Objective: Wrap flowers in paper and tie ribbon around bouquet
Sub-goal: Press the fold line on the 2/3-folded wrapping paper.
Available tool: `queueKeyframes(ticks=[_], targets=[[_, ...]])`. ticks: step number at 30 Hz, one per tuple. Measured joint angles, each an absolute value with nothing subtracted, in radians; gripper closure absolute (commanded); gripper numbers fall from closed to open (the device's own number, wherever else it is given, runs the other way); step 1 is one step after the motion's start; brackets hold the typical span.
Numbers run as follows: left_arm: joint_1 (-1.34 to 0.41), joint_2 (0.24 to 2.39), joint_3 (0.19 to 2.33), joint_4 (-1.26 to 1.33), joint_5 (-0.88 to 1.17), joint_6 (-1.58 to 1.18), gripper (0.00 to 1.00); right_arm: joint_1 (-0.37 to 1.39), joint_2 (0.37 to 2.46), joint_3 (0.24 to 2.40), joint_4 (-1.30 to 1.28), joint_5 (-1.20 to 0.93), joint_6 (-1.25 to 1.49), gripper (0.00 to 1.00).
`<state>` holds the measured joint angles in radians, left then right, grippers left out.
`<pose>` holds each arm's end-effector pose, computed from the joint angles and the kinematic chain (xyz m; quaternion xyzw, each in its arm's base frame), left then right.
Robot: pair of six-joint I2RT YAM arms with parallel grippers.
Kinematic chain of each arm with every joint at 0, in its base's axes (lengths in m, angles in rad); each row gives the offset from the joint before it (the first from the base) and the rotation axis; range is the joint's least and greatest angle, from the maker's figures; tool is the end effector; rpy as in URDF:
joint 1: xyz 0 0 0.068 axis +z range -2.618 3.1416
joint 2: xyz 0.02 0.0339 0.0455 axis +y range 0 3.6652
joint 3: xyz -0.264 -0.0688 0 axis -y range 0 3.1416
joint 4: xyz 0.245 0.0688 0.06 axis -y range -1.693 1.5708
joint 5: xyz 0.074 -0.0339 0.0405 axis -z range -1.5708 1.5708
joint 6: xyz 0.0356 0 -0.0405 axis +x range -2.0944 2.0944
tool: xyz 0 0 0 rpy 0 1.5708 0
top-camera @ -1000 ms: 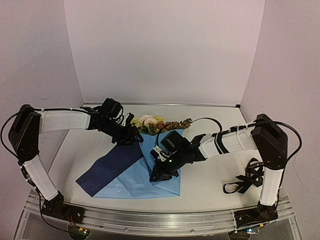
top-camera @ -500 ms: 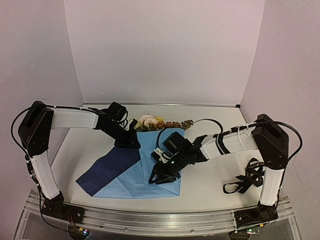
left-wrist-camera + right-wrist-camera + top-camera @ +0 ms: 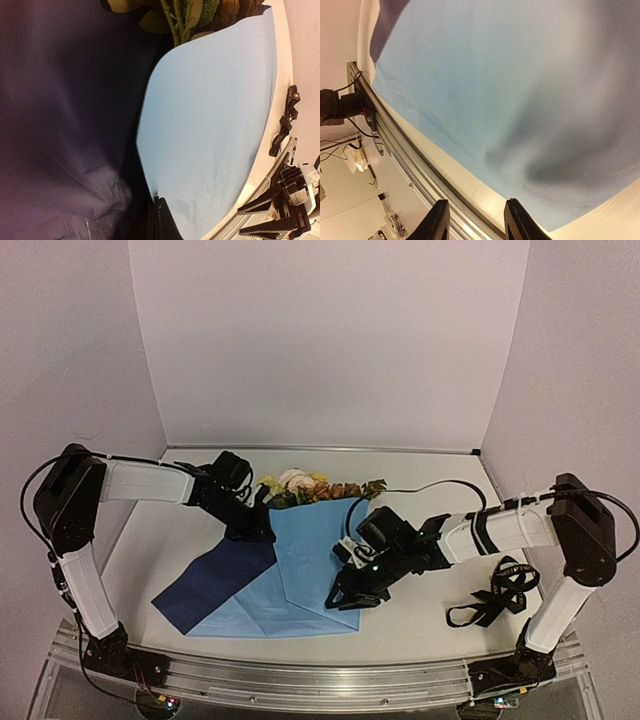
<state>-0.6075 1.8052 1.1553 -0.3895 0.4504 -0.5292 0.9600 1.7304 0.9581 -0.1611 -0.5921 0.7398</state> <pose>0.2920 -0.2219 0.1784 0.0954 0.9375 -0.3194 0.0997 0.1793 0.2907 0.1630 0.1907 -0.8928 -0.4080 0.0103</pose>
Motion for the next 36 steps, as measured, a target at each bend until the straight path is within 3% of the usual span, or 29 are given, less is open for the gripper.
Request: queueKeyframes(ticks=[15, 22, 26, 36], targets=[[-0.607, 1.8, 1.081, -0.309, 0.361, -0.616, 0.99, 0.966, 1.834, 0.88, 0.024, -0.521, 0.858, 0.88], [-0.608, 1.756, 1.068, -0.313, 0.304, -0.658, 0.68, 0.998, 1.836, 0.873, 0.071, -0.443, 0.892, 0.89], [-0.608, 1.652, 1.056, -0.34, 0.279, -0.672, 0.59, 1.011, 1.836, 0.873, 0.082, -0.409, 0.902, 0.9], [-0.7, 1.187, 0.769, -0.431, 0.209, -0.882, 0.63, 1.016, 1.844, 0.948, -0.001, -0.401, 0.905, 0.9]])
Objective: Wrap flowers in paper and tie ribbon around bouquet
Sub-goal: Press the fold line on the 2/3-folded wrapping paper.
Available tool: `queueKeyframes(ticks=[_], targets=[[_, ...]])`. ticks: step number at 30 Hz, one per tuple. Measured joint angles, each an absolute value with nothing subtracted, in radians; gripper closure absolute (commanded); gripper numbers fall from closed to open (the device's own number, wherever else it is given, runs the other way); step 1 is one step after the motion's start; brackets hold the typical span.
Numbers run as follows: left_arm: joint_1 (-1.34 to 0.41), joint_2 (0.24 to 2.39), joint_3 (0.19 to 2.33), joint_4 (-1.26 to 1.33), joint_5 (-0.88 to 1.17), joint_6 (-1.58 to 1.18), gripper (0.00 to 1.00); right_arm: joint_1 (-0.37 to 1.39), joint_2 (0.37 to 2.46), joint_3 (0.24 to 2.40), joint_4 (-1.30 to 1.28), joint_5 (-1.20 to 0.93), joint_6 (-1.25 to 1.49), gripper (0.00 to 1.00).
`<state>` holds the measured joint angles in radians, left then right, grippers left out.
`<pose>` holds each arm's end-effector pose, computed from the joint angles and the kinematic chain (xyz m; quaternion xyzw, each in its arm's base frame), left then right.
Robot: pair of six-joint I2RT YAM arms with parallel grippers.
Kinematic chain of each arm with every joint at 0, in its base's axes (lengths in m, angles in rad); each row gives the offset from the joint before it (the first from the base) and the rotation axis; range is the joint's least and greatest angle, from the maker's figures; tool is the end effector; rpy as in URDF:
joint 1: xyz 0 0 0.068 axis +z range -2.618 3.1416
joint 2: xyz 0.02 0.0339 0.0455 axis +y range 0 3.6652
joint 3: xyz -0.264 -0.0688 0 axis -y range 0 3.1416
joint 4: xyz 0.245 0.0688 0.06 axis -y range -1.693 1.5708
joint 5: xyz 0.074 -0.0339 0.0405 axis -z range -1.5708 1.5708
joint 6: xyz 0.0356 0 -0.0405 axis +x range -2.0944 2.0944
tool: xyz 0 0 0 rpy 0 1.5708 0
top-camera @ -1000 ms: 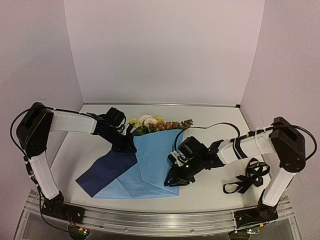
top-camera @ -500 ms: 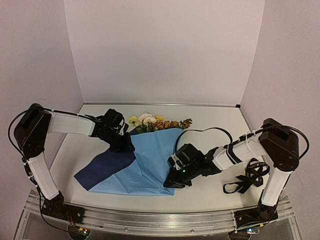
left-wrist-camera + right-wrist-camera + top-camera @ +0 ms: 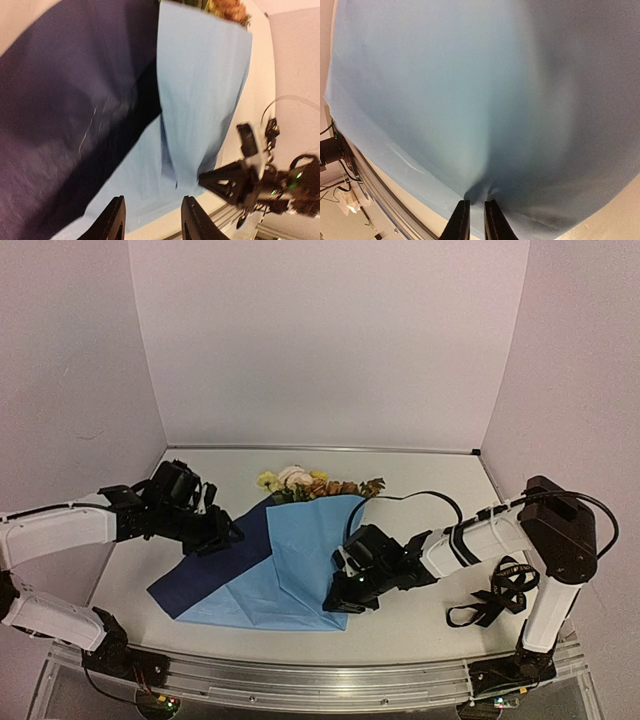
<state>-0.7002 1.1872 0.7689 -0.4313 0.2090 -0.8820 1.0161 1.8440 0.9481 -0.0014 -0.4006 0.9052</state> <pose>0.1798 -0.1611 0.2319 -0.0478 0.9301 -0.3182 0.1773 0.1766 0.3114 0.1304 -0.1169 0.9199 0.3730 0.0316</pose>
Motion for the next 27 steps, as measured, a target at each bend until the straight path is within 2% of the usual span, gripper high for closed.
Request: queueKeyframes(ticks=[9, 18, 27], targets=[[-1.025, 1.093, 0.556, -0.461, 0.104, -1.204, 0.71, 1.016, 1.868, 1.072, -0.087, -0.465, 0.9, 0.9], [-1.055, 1.206, 0.547, -0.323, 0.034, -1.309, 0.76, 1.02, 1.987, 1.193, -0.117, -0.559, 0.903, 0.91], [-1.055, 1.261, 0.464, -0.212, 0.018, -1.374, 0.78, 1.044, 2.048, 1.217, -0.128, -0.582, 0.919, 0.92]])
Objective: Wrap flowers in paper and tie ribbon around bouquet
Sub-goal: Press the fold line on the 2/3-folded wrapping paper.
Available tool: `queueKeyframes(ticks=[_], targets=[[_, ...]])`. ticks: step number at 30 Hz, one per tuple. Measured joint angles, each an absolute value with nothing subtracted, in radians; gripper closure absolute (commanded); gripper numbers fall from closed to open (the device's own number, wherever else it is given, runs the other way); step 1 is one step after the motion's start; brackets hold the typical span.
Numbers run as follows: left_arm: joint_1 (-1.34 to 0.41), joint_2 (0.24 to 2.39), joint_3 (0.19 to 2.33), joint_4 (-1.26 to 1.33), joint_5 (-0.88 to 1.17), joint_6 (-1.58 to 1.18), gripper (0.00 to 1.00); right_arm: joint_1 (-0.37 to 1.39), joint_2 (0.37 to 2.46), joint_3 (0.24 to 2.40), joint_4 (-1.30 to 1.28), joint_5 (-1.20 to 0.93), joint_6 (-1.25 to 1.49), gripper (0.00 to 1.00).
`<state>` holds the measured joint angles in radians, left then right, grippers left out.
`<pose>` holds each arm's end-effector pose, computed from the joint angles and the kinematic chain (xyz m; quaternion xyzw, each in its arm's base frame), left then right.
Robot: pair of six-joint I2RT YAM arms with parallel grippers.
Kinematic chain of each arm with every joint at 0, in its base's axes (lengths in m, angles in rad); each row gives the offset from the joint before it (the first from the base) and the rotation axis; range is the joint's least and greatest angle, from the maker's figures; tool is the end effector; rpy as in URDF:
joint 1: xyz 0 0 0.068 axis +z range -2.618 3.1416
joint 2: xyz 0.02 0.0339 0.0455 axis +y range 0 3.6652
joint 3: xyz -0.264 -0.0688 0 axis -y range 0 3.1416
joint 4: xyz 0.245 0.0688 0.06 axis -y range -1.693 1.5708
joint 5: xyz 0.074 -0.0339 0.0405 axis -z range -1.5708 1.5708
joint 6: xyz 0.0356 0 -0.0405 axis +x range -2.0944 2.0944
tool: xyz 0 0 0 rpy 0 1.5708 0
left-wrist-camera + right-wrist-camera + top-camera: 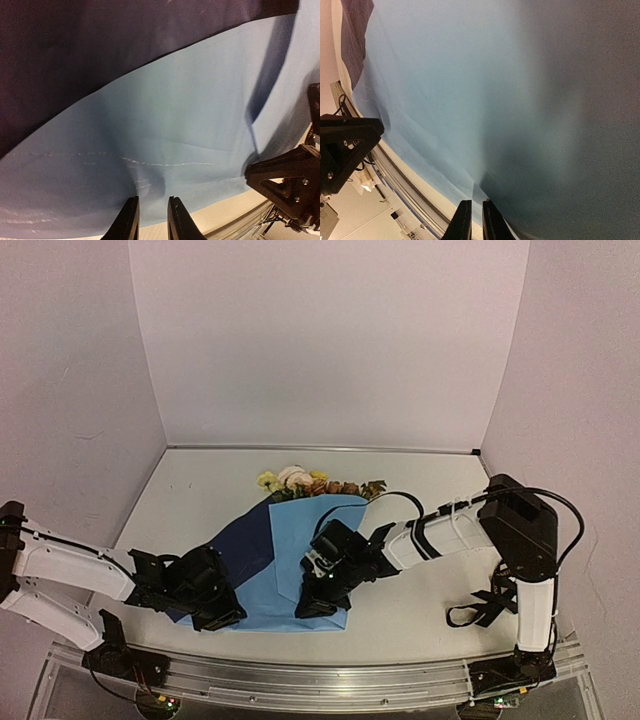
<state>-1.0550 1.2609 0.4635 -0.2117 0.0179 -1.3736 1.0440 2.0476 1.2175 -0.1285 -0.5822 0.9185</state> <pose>0.1040 -0.1847 0.1388 -0.1500 0.9490 -0.2627 0.0887 0.1894 0.3646 0.1228 0.1436 -0.9062 -0.3921 0.0670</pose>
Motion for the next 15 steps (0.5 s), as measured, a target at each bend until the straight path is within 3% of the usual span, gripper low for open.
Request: queueKeyframes(ticks=[9, 15], targets=[[-1.036, 1.261, 0.413, -0.167, 0.045, -1.411, 0.81, 1.051, 2.061, 1.219, -0.122, -0.549, 0.921, 0.93], [-0.91, 1.262, 0.391, -0.118, 0.117, -1.36, 0.81, 1.053, 2.061, 1.224, -0.114, -0.492, 0.922, 0.94]])
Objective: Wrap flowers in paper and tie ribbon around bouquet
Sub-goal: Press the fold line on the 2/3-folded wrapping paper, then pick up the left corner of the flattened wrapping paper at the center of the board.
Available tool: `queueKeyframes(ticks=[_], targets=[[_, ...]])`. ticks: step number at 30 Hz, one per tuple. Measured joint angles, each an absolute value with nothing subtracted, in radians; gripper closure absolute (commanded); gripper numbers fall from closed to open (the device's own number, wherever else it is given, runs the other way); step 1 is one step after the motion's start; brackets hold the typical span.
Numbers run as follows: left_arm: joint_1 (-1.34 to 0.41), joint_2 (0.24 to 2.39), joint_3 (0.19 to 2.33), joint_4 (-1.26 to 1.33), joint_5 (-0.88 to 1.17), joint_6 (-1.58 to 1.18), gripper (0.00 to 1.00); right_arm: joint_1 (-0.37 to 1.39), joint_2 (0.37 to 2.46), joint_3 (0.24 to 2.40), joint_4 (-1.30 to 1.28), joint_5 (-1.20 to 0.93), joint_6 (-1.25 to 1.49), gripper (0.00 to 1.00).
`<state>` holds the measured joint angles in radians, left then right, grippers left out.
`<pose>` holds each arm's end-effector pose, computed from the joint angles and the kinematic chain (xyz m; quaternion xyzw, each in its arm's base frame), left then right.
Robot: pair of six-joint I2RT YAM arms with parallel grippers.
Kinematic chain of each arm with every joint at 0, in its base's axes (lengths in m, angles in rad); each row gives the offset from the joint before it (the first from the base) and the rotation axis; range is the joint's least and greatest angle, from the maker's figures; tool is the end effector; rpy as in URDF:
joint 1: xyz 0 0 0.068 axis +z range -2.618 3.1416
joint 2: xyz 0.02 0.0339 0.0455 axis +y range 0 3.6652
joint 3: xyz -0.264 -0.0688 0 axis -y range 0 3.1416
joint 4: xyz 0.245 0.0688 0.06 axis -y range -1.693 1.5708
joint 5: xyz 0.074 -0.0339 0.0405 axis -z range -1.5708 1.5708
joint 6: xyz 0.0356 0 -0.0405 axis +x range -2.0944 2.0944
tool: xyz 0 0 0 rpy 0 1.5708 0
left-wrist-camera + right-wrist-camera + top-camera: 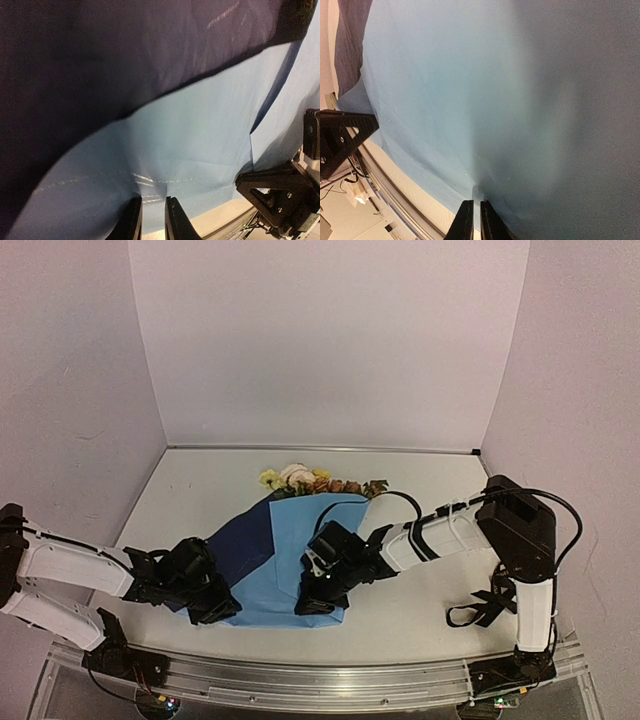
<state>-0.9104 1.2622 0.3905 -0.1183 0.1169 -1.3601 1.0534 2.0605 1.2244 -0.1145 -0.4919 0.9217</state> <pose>0.1215 -0.1632 0.1247 -0.1970 0.9361 -0.2828 0.0699 0.1902 0.3683 0.1191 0.1349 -0.9168 -0.3747 0.0305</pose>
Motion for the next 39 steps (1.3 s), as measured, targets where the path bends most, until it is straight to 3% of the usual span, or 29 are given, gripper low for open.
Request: queueKeyframes(ticks=[8, 12, 24, 31, 39], targets=[[-0.687, 1.302, 0.467, -0.228, 0.14, -1.157, 0.8, 1.052, 2.081, 1.264, -0.113, -0.422, 0.925, 0.95], [-0.67, 1.278, 0.508, -0.32, 0.139, -1.126, 0.71, 1.049, 2.098, 1.289, -0.108, -0.406, 0.93, 0.95], [-0.952, 0.923, 0.43, -0.545, -0.011, -1.667, 0.67, 1.048, 2.099, 1.289, -0.103, -0.4, 0.939, 0.96], [-0.981, 1.0, 0.387, -0.514, -0.166, -1.816, 0.65, 1.048, 2.102, 1.289, -0.093, -0.398, 0.941, 0.96], [-0.981, 1.015, 0.339, -0.463, -0.255, -1.884, 0.69, 1.048, 2.102, 1.282, -0.077, -0.397, 0.941, 0.96]])
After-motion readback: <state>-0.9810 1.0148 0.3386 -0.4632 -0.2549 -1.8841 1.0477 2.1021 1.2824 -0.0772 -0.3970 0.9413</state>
